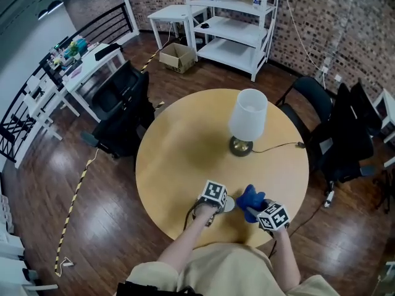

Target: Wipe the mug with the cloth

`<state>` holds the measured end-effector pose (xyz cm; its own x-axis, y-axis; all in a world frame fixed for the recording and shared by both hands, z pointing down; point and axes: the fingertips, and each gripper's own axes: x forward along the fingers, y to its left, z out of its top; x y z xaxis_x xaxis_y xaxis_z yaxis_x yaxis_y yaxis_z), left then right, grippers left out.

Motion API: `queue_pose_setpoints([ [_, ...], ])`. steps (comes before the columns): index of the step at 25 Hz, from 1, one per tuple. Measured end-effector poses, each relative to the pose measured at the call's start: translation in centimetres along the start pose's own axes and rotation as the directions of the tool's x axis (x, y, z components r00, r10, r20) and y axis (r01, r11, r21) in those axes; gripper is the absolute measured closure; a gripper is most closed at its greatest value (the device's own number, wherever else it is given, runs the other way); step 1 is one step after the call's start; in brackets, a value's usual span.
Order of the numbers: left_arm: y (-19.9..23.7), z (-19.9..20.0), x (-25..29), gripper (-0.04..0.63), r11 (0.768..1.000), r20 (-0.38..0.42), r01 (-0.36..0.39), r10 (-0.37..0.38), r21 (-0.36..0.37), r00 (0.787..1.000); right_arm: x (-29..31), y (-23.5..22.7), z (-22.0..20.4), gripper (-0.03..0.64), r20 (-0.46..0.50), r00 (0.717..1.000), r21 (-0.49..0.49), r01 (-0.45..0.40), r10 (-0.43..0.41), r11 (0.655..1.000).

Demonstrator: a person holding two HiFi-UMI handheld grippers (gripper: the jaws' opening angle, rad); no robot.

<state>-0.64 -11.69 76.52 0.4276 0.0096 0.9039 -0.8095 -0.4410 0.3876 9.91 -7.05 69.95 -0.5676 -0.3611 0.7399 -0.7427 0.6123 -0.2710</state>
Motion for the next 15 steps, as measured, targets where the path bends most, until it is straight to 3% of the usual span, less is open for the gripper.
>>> queue_pose_setpoints([
  [2,-0.8,0.1,0.3,0.528,0.999,0.005,-0.013,0.013,0.051,1.0,-1.7,-1.5,0.9,0.538,0.048,0.997,0.021,0.052,-0.053,0.998],
  [4,-1.5,0.5,-0.1,0.48,0.998,0.043,0.016,-0.019,0.054,0.999,-3.2,-2.4,2.5,0.538,0.111,0.99,0.042,0.086,-0.09,0.995],
  [6,-1.7,1.9,-2.1,0.384,0.998,0.139,0.06,-0.063,0.03,0.988,-4.7,-2.7,5.1,0.538,0.205,0.973,0.064,0.091,-0.102,0.994],
  [8,-1.6,3.8,-5.6,0.342,0.996,0.284,0.088,-0.088,0.013,0.955,-6.2,-2.4,8.3,0.538,0.32,0.943,0.076,0.074,-0.094,0.994],
  [10,-1.5,6.1,-10.1,0.336,0.994,0.448,0.109,-0.108,0.023,0.887,-7.9,-2.0,11.9,0.537,0.432,0.899,0.071,0.052,-0.078,0.996],
  [11,-1.5,7.4,-12.7,0.336,0.992,0.532,0.119,-0.12,0.037,0.838,-8.8,-1.7,13.8,0.537,0.482,0.873,0.066,0.044,-0.07,0.997],
  [15,-2.0,11.8,-23.6,0.316,0.991,0.792,0.066,-0.13,0.113,0.596,-12.7,-0.9,20.7,0.537,0.628,0.773,0.017,0.099,-0.087,0.995],
])
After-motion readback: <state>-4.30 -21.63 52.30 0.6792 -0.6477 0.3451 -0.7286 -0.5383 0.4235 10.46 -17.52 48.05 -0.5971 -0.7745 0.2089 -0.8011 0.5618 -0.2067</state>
